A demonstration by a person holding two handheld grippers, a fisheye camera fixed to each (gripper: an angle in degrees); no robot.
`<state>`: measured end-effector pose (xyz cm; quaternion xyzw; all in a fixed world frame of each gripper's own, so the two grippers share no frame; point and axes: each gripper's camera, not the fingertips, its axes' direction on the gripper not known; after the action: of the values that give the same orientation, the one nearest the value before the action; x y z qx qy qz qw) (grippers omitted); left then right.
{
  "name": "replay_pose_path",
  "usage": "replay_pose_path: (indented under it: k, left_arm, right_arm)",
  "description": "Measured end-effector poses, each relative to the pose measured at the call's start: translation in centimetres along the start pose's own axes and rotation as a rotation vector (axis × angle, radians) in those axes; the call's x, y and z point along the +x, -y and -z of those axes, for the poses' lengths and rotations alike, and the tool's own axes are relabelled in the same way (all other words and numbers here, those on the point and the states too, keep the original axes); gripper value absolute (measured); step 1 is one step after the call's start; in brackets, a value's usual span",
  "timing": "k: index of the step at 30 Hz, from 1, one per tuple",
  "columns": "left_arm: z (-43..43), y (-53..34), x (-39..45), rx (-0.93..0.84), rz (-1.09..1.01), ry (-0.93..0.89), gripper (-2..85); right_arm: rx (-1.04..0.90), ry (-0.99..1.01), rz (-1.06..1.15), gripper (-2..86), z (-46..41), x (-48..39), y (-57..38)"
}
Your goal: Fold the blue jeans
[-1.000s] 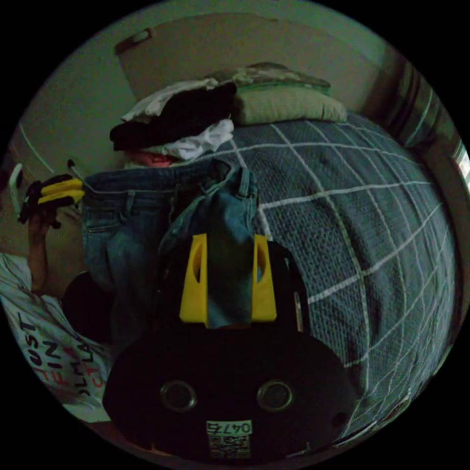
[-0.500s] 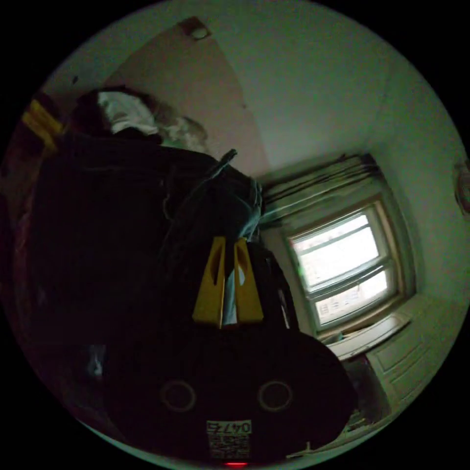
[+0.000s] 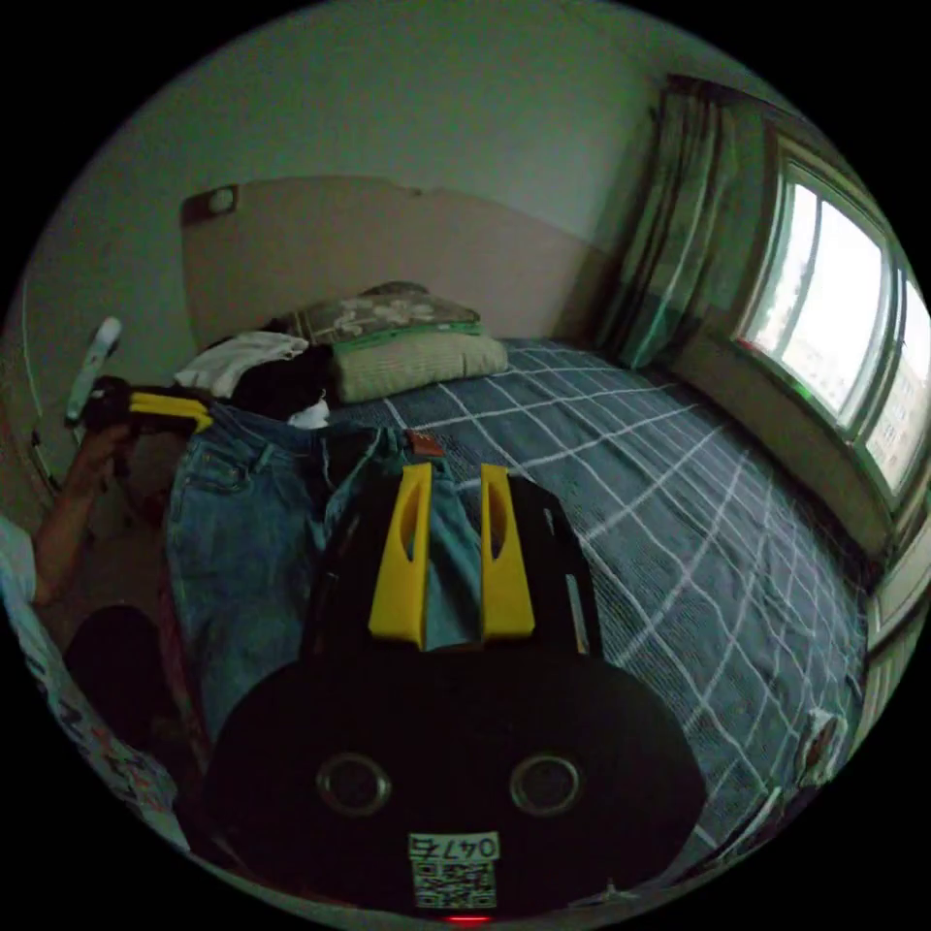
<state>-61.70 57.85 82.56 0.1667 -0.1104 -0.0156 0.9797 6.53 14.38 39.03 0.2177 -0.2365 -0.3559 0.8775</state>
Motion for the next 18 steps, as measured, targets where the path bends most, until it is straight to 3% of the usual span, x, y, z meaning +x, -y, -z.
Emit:
replay_pose_path:
  k: [3,6,9,12,15,18]
  left_arm:
    - [-0.6,0.8,0.0,-0.018,-0.010,-0.103,2.3]
    - [0.8,1.1,-1.2,0.054,0.051,-0.267,3.9]
    - [4.1,1.0,-1.3,0.144,0.077,-0.259,5.3]
    - [6.4,2.8,3.0,0.193,-0.043,-0.329,5.7]
    - [5.8,7.2,12.8,0.160,-0.301,-0.462,8.1]
    - [3.0,11.8,25.8,0.089,-0.600,-0.678,15.9]
  right_arm:
    - [-0.088,-0.181,-0.033,3.2,7.3,4.1,-8.4]
    - [-0.332,-0.375,-0.101,3.3,12.3,8.3,-18.3]
    - [-0.522,-0.286,-0.270,6.3,15.1,10.7,-28.0]
    - [-0.507,-0.176,-0.429,9.5,17.1,10.6,-35.5]
    - [-0.452,-0.097,-0.509,10.0,17.9,10.4,-40.0]
    - [-0.472,-0.005,-0.491,8.4,17.4,9.4,-42.2]
